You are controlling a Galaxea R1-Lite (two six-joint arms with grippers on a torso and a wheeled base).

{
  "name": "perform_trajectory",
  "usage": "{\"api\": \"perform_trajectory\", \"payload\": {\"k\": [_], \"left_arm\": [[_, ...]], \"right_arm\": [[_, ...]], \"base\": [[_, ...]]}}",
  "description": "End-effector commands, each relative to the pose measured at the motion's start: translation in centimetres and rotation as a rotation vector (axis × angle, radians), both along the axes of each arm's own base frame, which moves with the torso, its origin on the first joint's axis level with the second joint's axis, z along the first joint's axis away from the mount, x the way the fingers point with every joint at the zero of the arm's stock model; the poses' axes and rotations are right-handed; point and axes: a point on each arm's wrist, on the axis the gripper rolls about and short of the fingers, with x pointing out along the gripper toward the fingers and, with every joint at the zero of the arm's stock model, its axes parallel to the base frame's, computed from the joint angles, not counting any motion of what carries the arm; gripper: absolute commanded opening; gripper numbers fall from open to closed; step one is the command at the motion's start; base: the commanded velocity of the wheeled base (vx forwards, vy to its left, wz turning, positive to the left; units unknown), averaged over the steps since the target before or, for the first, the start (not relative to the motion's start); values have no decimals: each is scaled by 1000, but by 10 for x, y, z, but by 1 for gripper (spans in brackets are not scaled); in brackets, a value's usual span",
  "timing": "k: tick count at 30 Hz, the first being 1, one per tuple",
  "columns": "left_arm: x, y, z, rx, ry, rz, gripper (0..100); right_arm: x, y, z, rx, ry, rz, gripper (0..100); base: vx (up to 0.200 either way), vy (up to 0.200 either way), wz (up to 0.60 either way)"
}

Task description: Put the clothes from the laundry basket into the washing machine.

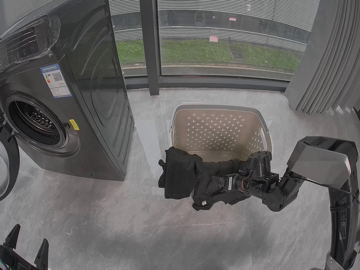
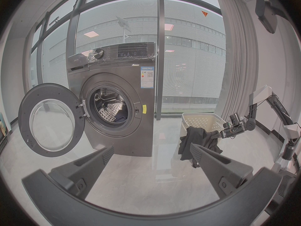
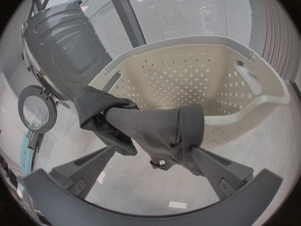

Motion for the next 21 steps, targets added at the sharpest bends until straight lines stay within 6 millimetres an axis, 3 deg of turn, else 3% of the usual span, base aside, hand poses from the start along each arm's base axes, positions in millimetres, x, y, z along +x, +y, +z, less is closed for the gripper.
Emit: {"api": "perform_trajectory", "payload": {"k": [1, 16, 17, 21], "left_arm": [[0, 0, -5, -2, 2, 0, 100], [0, 0, -5, -6, 2, 2, 100], [0, 0, -5, -6, 2, 2, 100], [0, 0, -5, -6, 2, 2, 100]], "right_arm": [[14, 5, -9, 5, -11, -3, 100], [31, 13, -12, 11, -48, -19, 100], [31, 14, -11, 12, -51, -17, 0], [31, 16, -10, 13, -54, -14, 0]], "base": [[0, 0, 0], [0, 0, 0], [0, 0, 0], [0, 0, 0]]}}
